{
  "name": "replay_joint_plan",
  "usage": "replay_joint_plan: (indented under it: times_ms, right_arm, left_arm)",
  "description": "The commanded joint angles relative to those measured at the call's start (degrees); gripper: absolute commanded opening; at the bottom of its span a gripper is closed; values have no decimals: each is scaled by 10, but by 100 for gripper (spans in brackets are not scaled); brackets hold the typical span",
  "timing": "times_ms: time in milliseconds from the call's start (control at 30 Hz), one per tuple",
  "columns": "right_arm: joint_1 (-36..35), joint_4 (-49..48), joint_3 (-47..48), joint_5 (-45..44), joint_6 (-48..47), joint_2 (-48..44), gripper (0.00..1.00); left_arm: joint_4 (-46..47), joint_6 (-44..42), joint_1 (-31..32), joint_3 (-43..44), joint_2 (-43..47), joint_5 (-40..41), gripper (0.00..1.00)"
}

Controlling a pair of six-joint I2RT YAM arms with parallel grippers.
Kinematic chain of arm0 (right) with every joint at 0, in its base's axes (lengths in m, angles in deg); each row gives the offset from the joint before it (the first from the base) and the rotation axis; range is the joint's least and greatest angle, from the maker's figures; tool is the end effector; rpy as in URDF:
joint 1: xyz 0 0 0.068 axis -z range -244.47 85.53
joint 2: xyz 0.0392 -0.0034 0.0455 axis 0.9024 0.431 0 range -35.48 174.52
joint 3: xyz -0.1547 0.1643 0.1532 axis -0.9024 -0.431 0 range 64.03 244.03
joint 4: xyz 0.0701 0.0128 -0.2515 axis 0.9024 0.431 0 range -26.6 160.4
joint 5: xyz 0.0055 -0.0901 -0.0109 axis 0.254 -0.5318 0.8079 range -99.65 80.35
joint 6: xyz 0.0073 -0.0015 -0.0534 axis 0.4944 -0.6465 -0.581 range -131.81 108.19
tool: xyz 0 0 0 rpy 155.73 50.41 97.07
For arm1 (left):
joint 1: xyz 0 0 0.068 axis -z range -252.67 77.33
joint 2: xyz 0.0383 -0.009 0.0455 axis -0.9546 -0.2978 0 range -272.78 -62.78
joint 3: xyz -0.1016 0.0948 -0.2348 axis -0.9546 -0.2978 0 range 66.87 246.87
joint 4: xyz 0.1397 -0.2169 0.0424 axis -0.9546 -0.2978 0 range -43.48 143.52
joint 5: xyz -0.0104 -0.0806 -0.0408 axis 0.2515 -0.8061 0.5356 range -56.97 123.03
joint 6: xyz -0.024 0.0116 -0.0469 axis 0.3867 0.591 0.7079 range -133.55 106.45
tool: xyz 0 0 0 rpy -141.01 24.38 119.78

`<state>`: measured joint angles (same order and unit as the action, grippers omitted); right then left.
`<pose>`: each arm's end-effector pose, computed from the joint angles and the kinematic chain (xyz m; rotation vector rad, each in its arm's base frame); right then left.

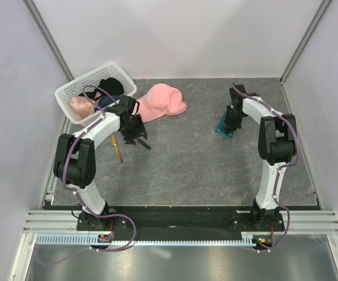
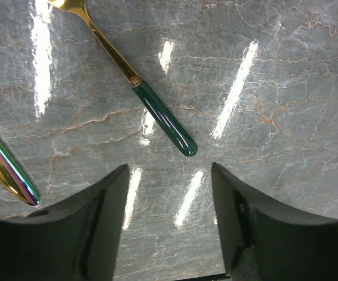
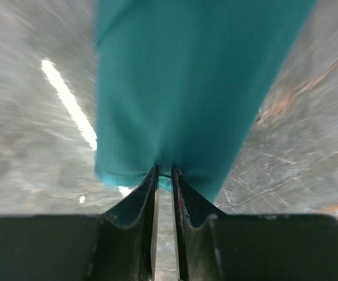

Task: Fold the napkin into a case and place the utensils inside
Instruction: Smooth out the smaller rectangle-folded napkin at the center of the board, then pick up the fork from the center of the board.

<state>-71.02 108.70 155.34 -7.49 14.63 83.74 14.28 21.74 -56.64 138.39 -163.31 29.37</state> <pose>0.4221 0.0498 0.1773 0.4872 2.8245 0.1716 0.3378 -0.0995 0.2050 -0.4530 2.7734 -0.3149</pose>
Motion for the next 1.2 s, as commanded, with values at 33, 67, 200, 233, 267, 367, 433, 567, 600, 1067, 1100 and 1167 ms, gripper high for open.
replay_joint_plan:
  times_ms: [33,67,200,233,267,367,433,567,600,1067,1100,1167]
  right_arm:
    - [-2,-54,-72,22,5,-2,20]
    - [-3,-54,-74,22,6,-2,20]
    - [-2,-54,-77,26,13,-16,21]
    - [-3,-54,-75,28,15,-22,25]
    - [-3,-52,-70,29,17,-29,28]
    - [-3,-29,-34,40,18,-57,43]
    - [-2,-12,-5,45,15,-77,50]
    - [-3,14,24,53,8,-101,55]
    - [-3,22,26,54,5,-109,56]
    - [-39,40,-7,22,-16,-167,60]
    - [-48,41,-8,15,-17,-166,61]
    - [-75,46,-6,4,-25,-164,67]
  left_arm:
    - [0,-15,-24,5,10,-20,74]
    - [-1,-15,-30,4,9,-21,76]
    - [4,-20,-40,4,-8,-26,77]
    - [9,-21,-40,5,-11,-27,77]
    - [13,-22,-40,10,-14,-28,77]
    - [19,-23,-40,21,-27,-18,72]
    - [19,-25,-40,28,-41,-14,71]
    - [29,-15,-40,48,-67,2,70]
    - [30,-10,-39,52,-72,3,70]
    - [18,39,-11,76,-158,74,49]
    - [14,33,-10,83,-169,69,43]
    - [0,16,-6,99,-189,59,26]
